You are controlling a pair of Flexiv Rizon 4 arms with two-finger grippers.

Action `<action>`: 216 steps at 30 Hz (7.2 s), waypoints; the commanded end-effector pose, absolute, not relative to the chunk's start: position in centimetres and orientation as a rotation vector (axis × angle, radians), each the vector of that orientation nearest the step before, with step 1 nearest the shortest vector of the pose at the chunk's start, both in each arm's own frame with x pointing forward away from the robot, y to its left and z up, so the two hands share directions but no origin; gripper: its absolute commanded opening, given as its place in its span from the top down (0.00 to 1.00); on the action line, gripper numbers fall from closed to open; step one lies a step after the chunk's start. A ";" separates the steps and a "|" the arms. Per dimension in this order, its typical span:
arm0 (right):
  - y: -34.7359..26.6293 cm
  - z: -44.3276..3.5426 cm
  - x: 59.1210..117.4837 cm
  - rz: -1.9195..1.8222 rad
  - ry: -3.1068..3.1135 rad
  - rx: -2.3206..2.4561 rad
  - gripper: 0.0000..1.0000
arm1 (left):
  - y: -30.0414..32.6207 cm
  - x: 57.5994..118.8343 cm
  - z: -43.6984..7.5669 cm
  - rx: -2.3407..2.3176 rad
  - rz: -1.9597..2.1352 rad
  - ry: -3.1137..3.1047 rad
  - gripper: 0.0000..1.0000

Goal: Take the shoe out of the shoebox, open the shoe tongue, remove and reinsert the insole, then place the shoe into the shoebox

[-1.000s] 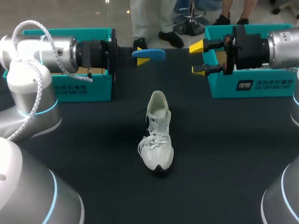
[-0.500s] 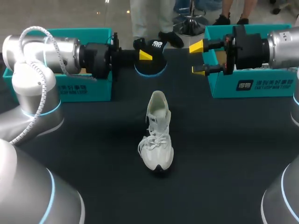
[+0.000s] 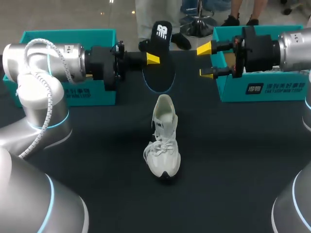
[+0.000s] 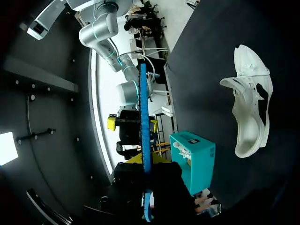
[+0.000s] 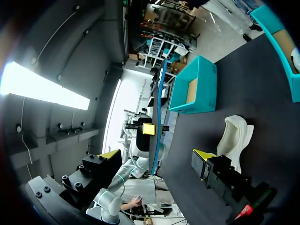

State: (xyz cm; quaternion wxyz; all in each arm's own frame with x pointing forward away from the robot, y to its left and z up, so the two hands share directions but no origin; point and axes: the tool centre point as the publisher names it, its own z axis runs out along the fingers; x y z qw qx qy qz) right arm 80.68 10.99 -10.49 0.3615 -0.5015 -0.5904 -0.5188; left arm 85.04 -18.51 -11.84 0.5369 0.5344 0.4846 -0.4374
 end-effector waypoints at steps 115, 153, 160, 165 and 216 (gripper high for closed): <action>12.3 -11.3 81.9 -1.230 -1.493 -1.317 1.00 | -14.7 88.9 -12.1 1.564 -1.168 0.985 0.00; 11.4 -11.5 82.1 -1.248 -1.514 -1.321 1.00 | -5.2 89.7 -19.2 1.957 -0.994 1.162 0.00; 11.3 -11.3 82.0 -1.253 -1.523 -1.328 1.00 | -4.3 90.7 -20.2 1.926 -0.963 1.222 0.00; 11.4 -11.2 82.1 -1.258 -1.531 -1.327 1.00 | -4.1 91.5 -20.4 1.905 -0.927 1.238 0.00; 11.2 -10.6 88.3 -1.626 -2.021 -1.042 1.00 | -4.0 91.8 -20.7 1.897 -0.891 1.283 0.00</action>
